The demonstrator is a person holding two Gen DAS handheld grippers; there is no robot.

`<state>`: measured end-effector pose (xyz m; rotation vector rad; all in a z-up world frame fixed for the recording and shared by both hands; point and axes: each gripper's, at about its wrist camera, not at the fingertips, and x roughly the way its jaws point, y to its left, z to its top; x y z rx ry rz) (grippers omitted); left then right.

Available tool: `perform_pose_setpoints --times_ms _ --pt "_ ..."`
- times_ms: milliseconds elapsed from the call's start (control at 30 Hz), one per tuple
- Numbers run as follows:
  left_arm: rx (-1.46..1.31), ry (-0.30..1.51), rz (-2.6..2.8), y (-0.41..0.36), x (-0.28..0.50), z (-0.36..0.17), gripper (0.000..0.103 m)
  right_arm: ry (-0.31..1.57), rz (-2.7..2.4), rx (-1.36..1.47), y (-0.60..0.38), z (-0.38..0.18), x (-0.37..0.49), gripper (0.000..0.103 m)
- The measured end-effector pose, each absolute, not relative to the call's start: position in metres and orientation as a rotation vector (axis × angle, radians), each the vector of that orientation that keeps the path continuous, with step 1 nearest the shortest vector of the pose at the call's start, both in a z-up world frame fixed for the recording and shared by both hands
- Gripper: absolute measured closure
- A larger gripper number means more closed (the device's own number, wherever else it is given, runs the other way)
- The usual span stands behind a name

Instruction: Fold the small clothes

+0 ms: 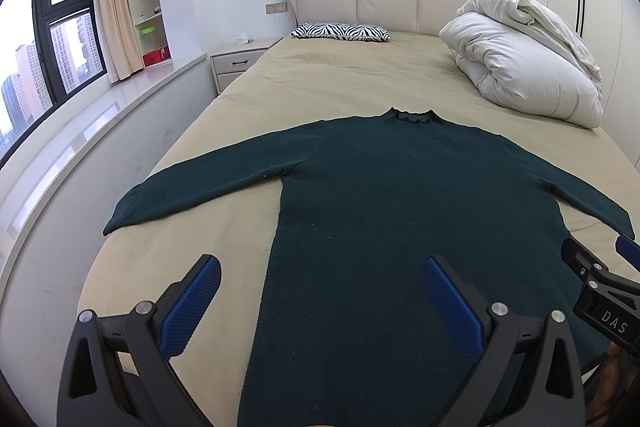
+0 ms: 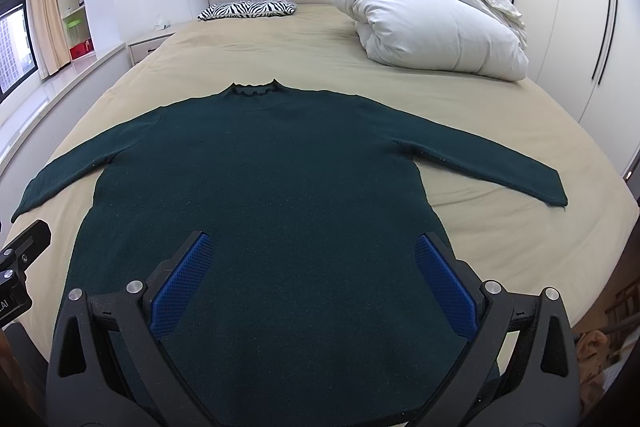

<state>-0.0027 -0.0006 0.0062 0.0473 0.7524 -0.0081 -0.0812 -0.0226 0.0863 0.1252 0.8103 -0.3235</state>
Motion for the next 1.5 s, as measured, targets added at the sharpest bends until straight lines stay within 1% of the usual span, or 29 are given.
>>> perform_pose_setpoints --times_ms 1500 --pt "0.046 0.755 -0.007 0.0011 -0.0037 0.0062 0.000 0.815 -0.322 0.134 -0.0222 0.0797 -0.0810 0.000"
